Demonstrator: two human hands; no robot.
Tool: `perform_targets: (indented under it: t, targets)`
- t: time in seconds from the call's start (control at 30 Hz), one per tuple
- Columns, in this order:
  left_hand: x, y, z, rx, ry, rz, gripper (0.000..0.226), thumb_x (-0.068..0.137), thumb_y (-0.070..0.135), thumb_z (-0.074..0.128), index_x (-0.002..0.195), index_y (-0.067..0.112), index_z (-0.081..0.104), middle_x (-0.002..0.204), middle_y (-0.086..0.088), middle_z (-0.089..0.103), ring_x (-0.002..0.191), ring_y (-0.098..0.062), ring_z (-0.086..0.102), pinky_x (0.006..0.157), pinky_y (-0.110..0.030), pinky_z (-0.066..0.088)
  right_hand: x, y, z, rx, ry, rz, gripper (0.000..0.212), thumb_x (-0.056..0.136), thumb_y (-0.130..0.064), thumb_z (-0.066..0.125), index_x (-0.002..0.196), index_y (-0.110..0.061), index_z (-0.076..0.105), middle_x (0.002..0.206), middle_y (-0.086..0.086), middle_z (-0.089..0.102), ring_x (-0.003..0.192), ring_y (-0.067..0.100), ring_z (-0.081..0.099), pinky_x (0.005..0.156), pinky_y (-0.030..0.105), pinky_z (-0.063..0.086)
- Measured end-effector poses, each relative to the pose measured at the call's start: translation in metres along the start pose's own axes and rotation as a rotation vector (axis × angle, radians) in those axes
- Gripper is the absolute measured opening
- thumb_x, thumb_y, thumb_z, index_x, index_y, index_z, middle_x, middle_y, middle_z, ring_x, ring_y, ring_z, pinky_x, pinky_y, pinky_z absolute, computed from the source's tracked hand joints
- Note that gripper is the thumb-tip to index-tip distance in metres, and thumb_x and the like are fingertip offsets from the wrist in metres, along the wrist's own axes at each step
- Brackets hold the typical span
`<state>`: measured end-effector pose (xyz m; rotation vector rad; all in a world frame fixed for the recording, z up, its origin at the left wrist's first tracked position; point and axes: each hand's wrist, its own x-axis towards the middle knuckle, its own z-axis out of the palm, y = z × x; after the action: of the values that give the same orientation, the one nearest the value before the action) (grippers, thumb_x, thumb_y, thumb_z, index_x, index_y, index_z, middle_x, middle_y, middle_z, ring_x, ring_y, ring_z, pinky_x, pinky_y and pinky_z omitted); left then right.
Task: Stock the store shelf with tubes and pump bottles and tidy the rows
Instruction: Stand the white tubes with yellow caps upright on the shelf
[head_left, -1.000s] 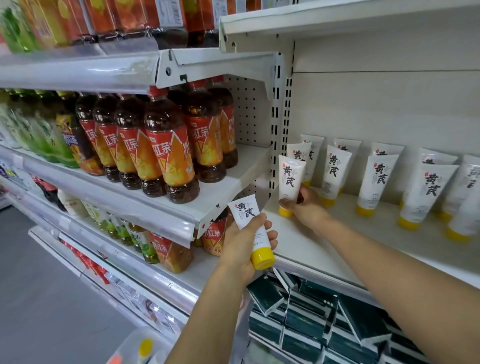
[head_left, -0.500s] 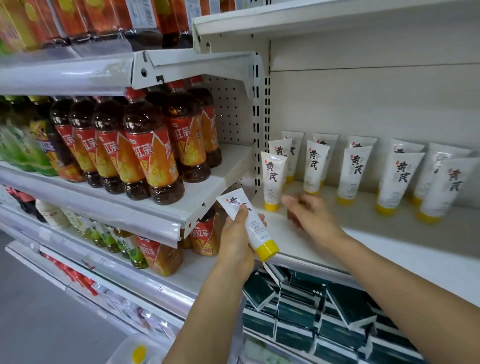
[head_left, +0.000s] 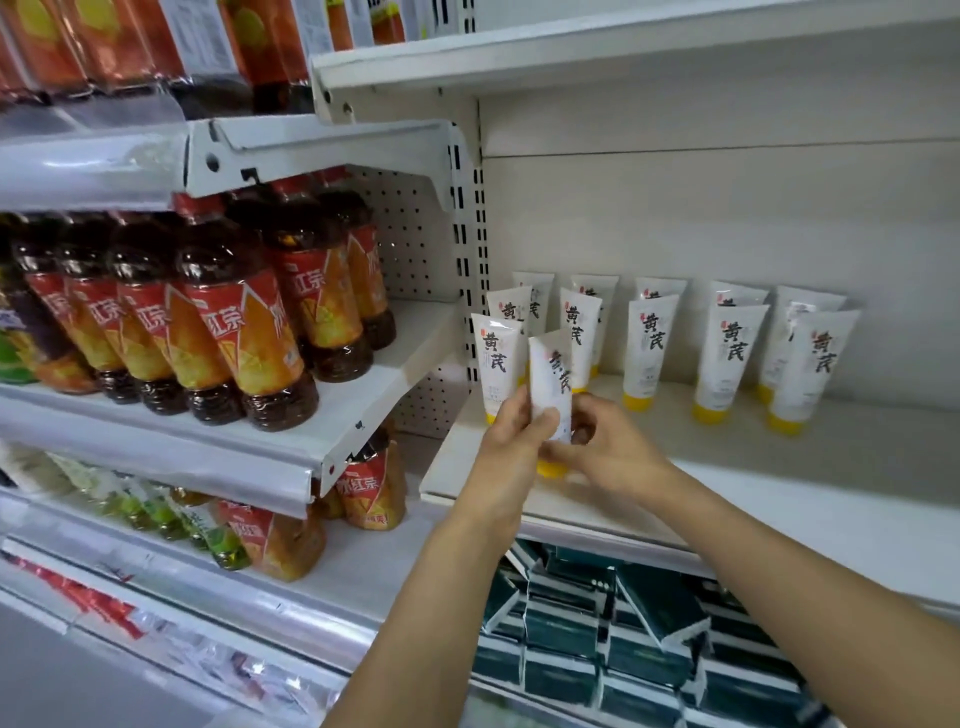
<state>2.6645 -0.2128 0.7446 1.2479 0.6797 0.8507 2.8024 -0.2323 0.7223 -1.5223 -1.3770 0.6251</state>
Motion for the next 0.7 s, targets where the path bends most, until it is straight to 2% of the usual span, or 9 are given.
perform_targets:
  t: [0.13, 0.23, 0.33, 0.57, 0.7]
  targets:
    - [0.015, -0.011, 0.000, 0.018, 0.027, -0.146, 0.055, 0.099, 0.019, 0.052, 0.150, 0.022, 0.031, 0.147, -0.002, 0.044, 0.134, -0.012, 0.041, 0.111, -0.028, 0.032, 0.024, 0.019, -0.008, -0.106, 0.208, 0.083, 0.036, 0.074, -0.023, 0.083, 0.098, -0.016, 0.057, 0.083, -0.008, 0.062, 0.072, 0.006, 0.058, 0.061, 0.012, 0.043]
    - [0.026, -0.017, 0.003, -0.031, 0.058, -0.207, 0.056, 0.100, 0.018, 0.051, 0.151, 0.018, 0.027, 0.144, -0.006, 0.046, 0.132, -0.017, 0.044, 0.111, -0.030, 0.033, 0.039, 0.035, -0.006, -0.252, 0.231, 0.178, 0.046, 0.071, -0.036, 0.082, 0.104, -0.018, 0.056, 0.099, 0.000, 0.065, 0.089, 0.019, 0.061, 0.077, 0.030, 0.050]
    - [0.034, -0.018, 0.005, -0.082, 0.077, -0.236, 0.056, 0.100, 0.013, 0.048, 0.151, 0.014, 0.025, 0.144, -0.011, 0.047, 0.131, -0.020, 0.046, 0.113, -0.032, 0.033, 0.047, 0.039, -0.002, -0.299, 0.223, 0.213, 0.050, 0.071, -0.039, 0.080, 0.108, -0.018, 0.053, 0.108, 0.005, 0.065, 0.098, 0.025, 0.061, 0.085, 0.040, 0.051]
    - [0.041, -0.016, 0.007, -0.143, 0.098, -0.271, 0.052, 0.100, 0.011, 0.049, 0.149, 0.011, 0.029, 0.131, -0.011, 0.055, 0.114, -0.020, 0.053, 0.110, -0.034, 0.036, 0.051, 0.037, 0.001, -0.287, 0.199, 0.212, 0.044, 0.074, -0.037, 0.076, 0.104, -0.015, 0.053, 0.102, 0.004, 0.066, 0.094, 0.025, 0.063, 0.082, 0.041, 0.052]
    - [0.039, -0.015, 0.009, -0.194, 0.101, -0.289, 0.045, 0.100, 0.011, 0.049, 0.143, 0.014, 0.037, 0.126, -0.008, 0.056, 0.118, -0.022, 0.053, 0.110, -0.035, 0.038, 0.049, 0.036, 0.000, -0.276, 0.192, 0.212, 0.041, 0.075, -0.035, 0.076, 0.103, -0.015, 0.053, 0.098, 0.001, 0.064, 0.088, 0.021, 0.061, 0.074, 0.031, 0.048]
